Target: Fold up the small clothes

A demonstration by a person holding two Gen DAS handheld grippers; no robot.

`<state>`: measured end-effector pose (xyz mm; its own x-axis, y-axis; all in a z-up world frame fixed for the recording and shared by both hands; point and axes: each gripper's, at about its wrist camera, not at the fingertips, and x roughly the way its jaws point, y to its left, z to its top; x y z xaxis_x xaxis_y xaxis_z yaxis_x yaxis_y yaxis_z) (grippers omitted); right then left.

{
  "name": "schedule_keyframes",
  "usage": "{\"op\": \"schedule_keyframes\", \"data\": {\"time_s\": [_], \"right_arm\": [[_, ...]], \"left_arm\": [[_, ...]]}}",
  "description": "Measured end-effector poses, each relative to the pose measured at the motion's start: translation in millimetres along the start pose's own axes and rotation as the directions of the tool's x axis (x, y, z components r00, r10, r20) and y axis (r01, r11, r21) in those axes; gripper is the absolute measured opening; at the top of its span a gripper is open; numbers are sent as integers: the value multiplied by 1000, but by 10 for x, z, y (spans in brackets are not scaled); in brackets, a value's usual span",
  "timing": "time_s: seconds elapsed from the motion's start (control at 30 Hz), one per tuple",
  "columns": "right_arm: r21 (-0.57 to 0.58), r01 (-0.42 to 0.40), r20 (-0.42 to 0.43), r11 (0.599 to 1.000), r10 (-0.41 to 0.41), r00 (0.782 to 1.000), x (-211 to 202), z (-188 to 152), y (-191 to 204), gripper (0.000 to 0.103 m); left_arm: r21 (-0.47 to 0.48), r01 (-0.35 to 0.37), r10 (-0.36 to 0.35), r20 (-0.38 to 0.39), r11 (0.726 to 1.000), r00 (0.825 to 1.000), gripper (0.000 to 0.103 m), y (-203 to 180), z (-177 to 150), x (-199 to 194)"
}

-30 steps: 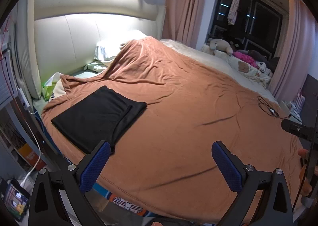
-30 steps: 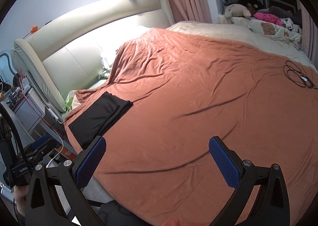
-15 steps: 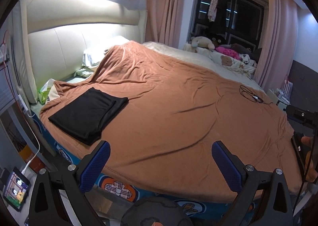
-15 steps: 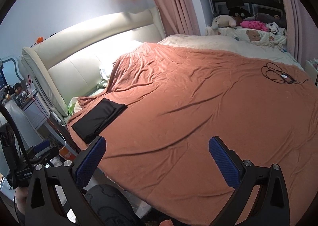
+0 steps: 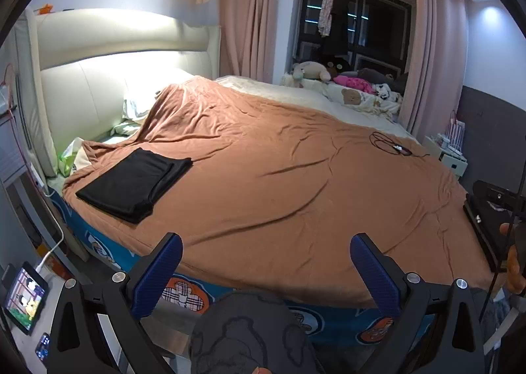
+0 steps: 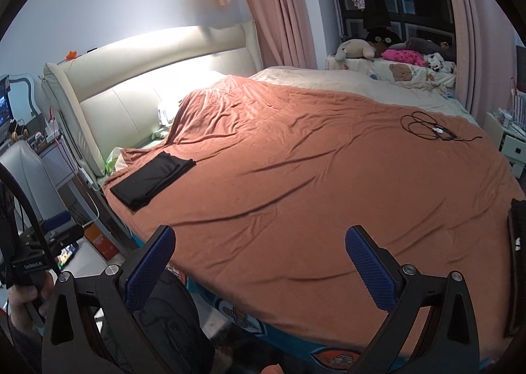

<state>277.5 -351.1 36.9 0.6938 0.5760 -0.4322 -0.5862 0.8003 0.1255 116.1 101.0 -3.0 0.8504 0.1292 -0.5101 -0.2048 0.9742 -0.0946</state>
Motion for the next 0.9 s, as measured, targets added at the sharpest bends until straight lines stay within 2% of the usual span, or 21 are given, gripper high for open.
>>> {"op": "schedule_keyframes", "data": {"time_s": [0.4,0.63,0.9], "right_arm": [[-19,29,36,999,-28,999,-496,-429,155,103],[-4,24,46,1000,-24,999,-625,-663,193,103],[12,60,88,998,-61,994,-779,-878,184,103]], "left_arm": [[25,19,-20,33,999,999,102,-137,-327,-375],[6,30,-30,52,1000,998,102,-80,-439,-514],[0,37,-37,91,999,995,102,-5,-525,-633]]}}
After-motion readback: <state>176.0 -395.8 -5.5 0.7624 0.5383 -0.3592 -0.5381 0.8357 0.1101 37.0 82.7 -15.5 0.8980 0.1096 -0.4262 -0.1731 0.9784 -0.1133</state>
